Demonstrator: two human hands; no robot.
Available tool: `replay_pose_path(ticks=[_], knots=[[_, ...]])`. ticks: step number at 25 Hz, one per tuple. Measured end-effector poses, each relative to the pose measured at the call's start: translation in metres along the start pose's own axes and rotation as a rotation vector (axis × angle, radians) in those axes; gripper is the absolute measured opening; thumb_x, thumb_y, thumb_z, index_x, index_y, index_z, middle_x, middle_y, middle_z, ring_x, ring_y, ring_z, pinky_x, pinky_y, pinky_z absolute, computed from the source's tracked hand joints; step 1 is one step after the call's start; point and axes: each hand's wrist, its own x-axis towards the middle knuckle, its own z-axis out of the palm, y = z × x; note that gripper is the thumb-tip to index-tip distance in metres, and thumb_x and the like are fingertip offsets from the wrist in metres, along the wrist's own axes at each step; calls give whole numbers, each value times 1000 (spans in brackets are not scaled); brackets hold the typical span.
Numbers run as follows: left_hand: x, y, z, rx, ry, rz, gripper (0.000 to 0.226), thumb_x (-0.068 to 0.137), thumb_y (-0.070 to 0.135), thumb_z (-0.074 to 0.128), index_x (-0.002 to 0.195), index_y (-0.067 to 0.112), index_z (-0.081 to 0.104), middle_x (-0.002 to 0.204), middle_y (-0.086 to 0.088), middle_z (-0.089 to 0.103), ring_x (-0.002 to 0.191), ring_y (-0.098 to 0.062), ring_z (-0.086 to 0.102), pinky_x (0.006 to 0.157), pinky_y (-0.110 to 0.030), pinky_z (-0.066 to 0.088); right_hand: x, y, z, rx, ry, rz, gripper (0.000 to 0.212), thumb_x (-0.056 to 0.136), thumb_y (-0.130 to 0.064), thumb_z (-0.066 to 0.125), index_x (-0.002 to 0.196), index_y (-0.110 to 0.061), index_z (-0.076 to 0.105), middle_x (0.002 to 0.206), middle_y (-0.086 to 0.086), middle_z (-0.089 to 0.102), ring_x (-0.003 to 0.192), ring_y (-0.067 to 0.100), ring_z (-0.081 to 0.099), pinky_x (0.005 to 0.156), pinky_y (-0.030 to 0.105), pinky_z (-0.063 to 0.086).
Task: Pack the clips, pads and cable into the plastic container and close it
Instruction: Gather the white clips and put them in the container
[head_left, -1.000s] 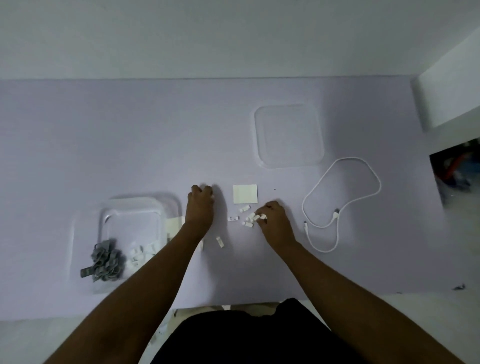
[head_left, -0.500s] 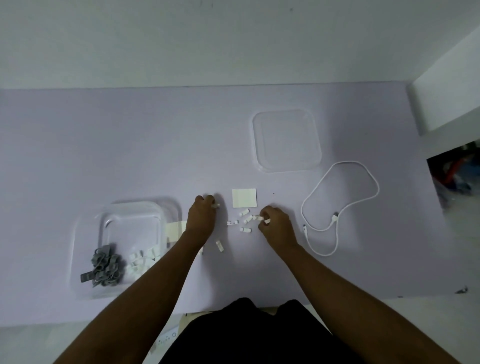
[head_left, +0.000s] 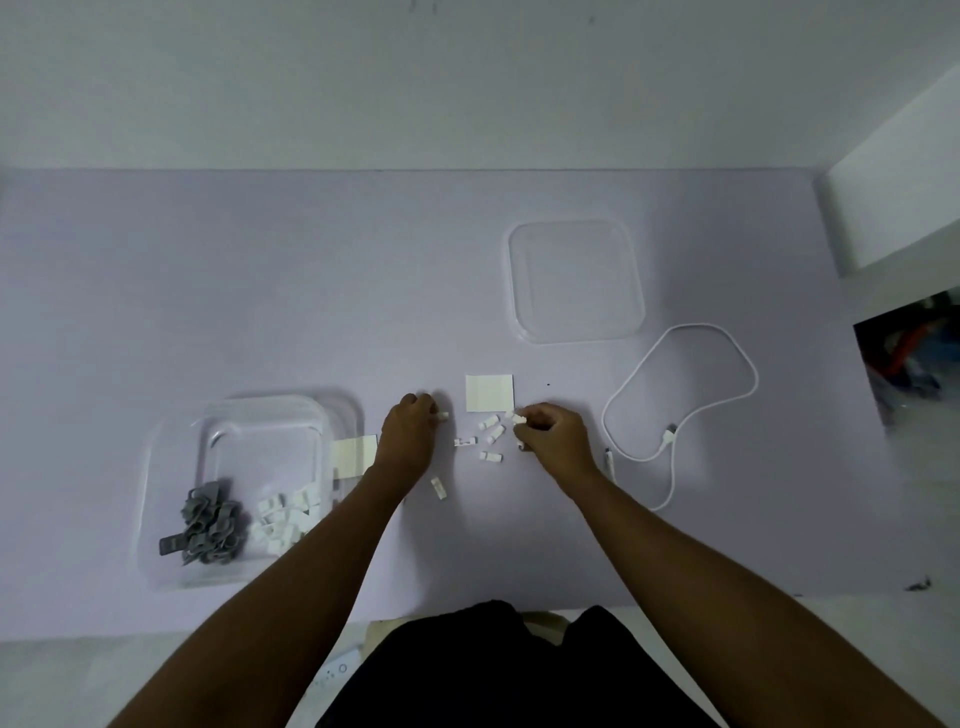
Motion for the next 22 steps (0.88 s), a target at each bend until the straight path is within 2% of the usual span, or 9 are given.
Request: replay_pose_path(ticks=[4,6,8,10,12,14,16,19,22], knots=[[5,4,-5,-219,-31,-130,9,92,9,58,90,5,67,85,-11,67,78,-27,61,69,-31,45,-9,-20,-4,564,-214,293,13,87,6,66,93,-5,70,82,9,64,73,16,59,66,24,56],[7,8,-12,-519,-131,-285,10,90,10,63,87,6,71,77,-8,71,72,-24,63,72,-32,50,-10,-23,-6,697,-269,342,16,88,6,61,90,-8,70,80,7,62,73,16,57,63,21,54],[7,14,-21,-925,-226,-452,10,87,3,64,86,5,74,74,-8,71,68,-21,63,72,-34,53,-12,-24,-7,791,-320,382,18,89,3,56,87,-11,68,81,6,61,71,15,57,59,20,52],[6,18,-29,-1262,-303,-596,20,86,-5,50,77,2,67,70,-8,63,62,-19,59,63,-28,51,-12,-25,-8,843,-399,398,14,84,-2,53,84,-11,63,82,6,59,71,16,54,57,21,49],[6,16,-34,-1526,-399,-680,23,72,-8,33,66,5,51,67,-7,43,55,-18,45,51,-25,42,-11,-25,-9,838,-474,389,14,73,-4,50,81,-10,59,79,7,56,68,17,51,54,22,44],[3,15,-36,-1709,-480,-689,18,59,-2,30,62,8,45,67,-7,34,53,-19,36,47,-25,36,-11,-28,-9,820,-560,372,18,60,-7,50,77,-8,55,74,8,52,63,17,45,50,24,38],[0,14,-39,-1791,-552,-664,15,58,4,32,61,8,46,68,-8,37,54,-21,37,49,-26,35,-12,-32,-6,761,-610,345,20,59,-10,47,76,-7,55,74,10,52,61,19,44,50,27,36],[-2,18,-45,-1737,-602,-673,3,64,11,38,64,11,41,67,-9,40,54,-21,37,50,-26,30,-13,-35,-3,610,-525,310,21,78,-18,45,80,-5,60,78,12,56,61,21,49,55,30,38],[0,21,-45,-1286,-459,-699,28,83,25,51,60,14,40,57,-2,33,48,-17,28,45,-23,21,-11,-30,-3,309,-286,257,46,97,-38,50,68,-5,61,64,12,57,53,20,49,52,30,39]])
